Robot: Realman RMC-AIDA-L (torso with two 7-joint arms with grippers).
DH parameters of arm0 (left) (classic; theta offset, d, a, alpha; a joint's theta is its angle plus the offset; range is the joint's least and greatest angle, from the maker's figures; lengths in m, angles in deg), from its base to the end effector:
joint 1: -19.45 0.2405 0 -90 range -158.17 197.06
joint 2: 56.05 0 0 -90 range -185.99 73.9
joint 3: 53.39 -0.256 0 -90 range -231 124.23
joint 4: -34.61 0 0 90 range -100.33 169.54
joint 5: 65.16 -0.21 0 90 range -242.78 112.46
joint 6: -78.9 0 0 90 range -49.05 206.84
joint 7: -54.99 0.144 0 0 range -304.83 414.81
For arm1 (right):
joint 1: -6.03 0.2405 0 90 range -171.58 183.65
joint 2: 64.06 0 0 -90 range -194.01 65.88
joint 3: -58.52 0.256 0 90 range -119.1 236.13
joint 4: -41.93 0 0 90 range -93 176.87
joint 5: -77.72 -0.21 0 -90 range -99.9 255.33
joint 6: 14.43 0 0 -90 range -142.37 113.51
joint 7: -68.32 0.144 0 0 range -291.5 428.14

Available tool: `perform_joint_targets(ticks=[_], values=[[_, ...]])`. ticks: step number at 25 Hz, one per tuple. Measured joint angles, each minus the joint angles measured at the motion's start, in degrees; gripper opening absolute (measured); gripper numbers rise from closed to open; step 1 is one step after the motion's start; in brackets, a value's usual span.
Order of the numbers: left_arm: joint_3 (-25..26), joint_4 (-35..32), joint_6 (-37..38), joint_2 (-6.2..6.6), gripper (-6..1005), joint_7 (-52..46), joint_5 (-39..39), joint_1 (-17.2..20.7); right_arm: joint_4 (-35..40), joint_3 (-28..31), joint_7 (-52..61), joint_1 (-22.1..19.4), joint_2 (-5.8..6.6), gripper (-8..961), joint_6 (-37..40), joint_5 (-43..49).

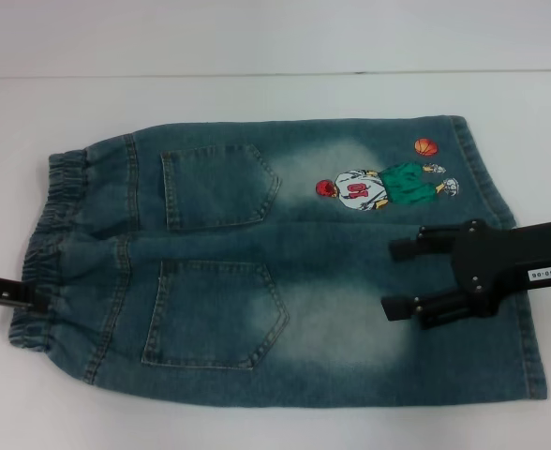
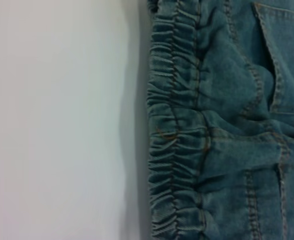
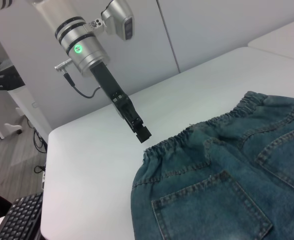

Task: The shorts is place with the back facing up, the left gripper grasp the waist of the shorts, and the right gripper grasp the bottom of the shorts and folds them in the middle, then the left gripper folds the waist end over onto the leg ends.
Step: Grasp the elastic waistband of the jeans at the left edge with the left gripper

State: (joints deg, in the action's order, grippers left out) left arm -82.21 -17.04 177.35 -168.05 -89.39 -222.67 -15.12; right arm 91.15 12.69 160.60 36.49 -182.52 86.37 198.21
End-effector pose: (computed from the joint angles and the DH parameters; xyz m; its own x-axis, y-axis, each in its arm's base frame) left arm -0.3283 0.3231 0.0917 0.0657 0.9859 0.1541 0.9697 -0.0267 -0.2430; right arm 0.2397 0.3158 0.0150 0.8508 -0.4052 -0.3345 -0.4176 -0.9079 0.0376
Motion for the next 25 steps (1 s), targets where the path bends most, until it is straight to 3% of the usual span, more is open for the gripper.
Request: perform_joint_targets(ticks=[25], values=[[-1.32,2.87,-3.71,0.03,921,-0.23,-1.25,-0.59,0.0,-0.86,0.0,0.04,-0.08,947,-1.32,0.07]])
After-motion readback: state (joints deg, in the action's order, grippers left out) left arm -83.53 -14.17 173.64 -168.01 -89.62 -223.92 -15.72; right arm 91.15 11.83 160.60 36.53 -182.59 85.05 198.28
